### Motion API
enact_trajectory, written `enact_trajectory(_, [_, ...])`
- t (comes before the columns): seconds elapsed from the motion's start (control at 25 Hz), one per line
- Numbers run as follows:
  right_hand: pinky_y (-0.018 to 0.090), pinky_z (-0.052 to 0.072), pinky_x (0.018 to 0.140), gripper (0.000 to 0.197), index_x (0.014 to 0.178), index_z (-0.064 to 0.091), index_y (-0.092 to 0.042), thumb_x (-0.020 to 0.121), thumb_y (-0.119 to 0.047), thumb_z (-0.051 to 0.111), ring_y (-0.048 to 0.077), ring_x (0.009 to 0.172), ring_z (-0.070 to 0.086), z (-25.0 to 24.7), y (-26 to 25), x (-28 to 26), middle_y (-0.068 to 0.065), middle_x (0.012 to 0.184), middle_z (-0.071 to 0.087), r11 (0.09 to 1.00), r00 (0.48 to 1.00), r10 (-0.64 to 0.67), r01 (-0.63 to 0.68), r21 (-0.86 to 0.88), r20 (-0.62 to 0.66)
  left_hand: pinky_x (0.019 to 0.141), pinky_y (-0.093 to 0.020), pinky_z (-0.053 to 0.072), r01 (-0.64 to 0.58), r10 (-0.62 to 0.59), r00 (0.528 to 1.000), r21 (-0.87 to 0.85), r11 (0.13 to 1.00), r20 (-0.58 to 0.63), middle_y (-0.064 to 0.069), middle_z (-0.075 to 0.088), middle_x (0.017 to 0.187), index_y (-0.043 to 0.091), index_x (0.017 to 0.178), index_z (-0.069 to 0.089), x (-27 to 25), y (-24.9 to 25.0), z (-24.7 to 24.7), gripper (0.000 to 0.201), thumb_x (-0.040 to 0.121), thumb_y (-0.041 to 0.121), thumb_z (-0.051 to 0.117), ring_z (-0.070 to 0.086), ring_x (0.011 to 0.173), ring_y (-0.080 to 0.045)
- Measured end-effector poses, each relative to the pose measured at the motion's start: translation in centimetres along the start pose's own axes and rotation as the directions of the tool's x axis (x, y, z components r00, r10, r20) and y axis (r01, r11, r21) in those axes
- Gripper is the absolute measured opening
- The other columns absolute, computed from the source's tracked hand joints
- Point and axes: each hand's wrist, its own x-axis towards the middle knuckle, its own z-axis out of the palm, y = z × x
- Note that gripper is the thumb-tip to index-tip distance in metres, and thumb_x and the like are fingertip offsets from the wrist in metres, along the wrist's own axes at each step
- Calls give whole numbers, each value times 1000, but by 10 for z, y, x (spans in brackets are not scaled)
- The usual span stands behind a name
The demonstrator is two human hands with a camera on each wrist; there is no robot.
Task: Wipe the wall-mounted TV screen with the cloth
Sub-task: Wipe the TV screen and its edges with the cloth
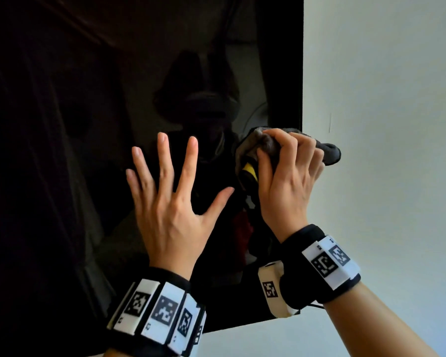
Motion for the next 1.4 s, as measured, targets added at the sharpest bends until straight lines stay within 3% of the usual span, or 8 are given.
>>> enact_trajectory(0.32, [27,27,86,26,117,52,-25,94,-36,46,17,95,36,14,-21,70,1,108,47,1000,998,-21,21,-5,-51,118,-55,17,-36,36,999,37,999,0,-10,23,161,26,152,32,0,-5,5,80,87,68,52,12,149,-40])
enact_trajectory(0.6, [23,20,81,26,117,52,-25,95,-37,45,18,97,36,21,-38,125,1,109,47,1000,996,-27,27,5,-90,120,-50,9,-92,91,991,-4,996,-96,-15,22,160,28,152,31,44,5,-8,79,88,72,46,9,149,-40])
enact_trajectory(0.76, [26,21,80,26,117,51,-25,95,-37,45,20,98,37,26,-51,159,3,110,47,1000,995,-17,18,12,-102,120,-53,12,-126,128,990,45,991,-65,-14,22,161,29,153,28,87,3,-14,83,87,77,42,13,148,-43])
enact_trajectory(1.08, [30,20,80,31,123,46,-22,98,-39,39,24,106,38,29,-73,215,5,118,44,996,996,57,-61,-58,-70,120,-54,17,-171,170,985,64,983,15,-11,19,162,29,153,29,95,-5,-16,83,87,76,41,13,148,-41])
enact_trajectory(1.2, [32,20,82,32,123,44,-20,98,-39,38,24,108,37,28,-80,215,7,119,43,992,994,89,-95,-82,-68,120,-53,20,-222,222,975,18,975,3,-9,20,162,29,153,29,95,-21,-26,82,87,74,45,15,149,-36])
enact_trajectory(1.4, [40,23,92,37,126,42,-17,99,-41,37,29,114,37,29,-95,209,11,124,42,980,996,91,-94,-178,-26,121,-55,13,-219,217,976,99,971,36,-8,20,162,31,153,29,93,-85,-54,87,83,81,43,14,149,-38])
